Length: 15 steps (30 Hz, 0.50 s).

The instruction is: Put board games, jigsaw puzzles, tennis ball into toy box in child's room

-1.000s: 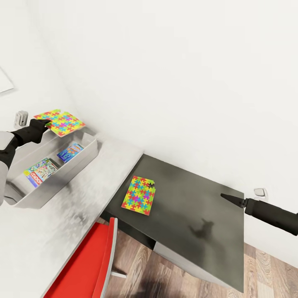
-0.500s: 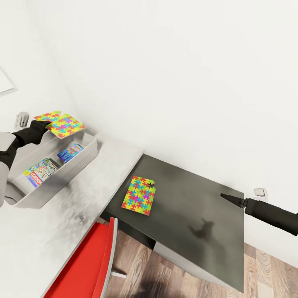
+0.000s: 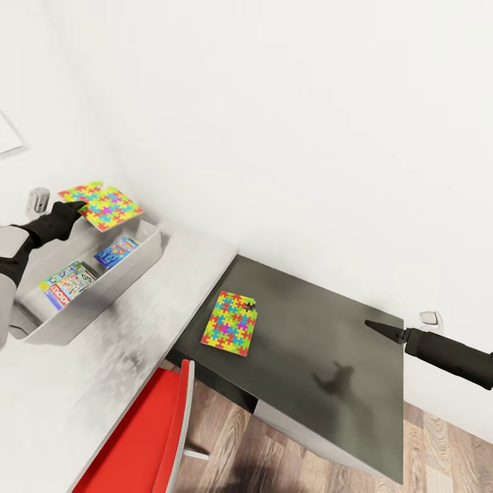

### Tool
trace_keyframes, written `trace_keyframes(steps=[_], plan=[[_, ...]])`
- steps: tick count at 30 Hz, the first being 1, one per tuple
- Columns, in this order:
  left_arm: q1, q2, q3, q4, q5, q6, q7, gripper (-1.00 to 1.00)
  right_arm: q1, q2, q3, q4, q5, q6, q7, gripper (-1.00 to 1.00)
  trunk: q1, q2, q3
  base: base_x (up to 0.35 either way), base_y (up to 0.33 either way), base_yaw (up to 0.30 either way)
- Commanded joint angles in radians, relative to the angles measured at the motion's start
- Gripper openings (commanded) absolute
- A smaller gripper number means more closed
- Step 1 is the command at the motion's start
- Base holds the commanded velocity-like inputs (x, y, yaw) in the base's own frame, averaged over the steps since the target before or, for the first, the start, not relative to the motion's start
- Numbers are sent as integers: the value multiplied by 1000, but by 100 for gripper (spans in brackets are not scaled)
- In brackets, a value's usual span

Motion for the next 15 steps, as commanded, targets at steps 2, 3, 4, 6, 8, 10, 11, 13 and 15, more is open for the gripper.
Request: trace_keyframes(steps=[2,3,4,6,8,10,11,13,15], plan=[[9,3,8,0,2,9,-33,-100,-1,0,-1,0,0,6,2,100,0,-1,-1,0,0,0],[9,3,8,0,2,9,-33,-100,-1,0,-1,0,0,6,2,100,0,-1,-1,0,0,0],[14,6,8,0,1,9,-45,-100,-1,0,0,0,0,6,2,100,0,-1,-1,0,0,0],[22,13,8,-1,1,9,-66,-100,-1,0,3,0,0,6,2,100,0,-1,-1,0,0,0],[31,20,9,-4,1,9,-89,-100,-2,0,10,0,0,6,2,100,0,-1,-1,0,0,0],[42,26,10,-5,1,12,-114,-100,-2,0,16,0,0,6,2,100,0,-1,-1,0,0,0],[47,29,10,-6,1,13,-125,-100,-3,0,18,0,0,6,2,100,0,-1,-1,0,0,0],[55,33,10,-6,1,16,-143,-100,-3,0,22,0,0,6,2,100,0,-1,-1,0,0,0],[61,36,11,-6,2,18,-155,-100,-3,0,24,0,0,6,1,100,0,-1,-1,0,0,0]])
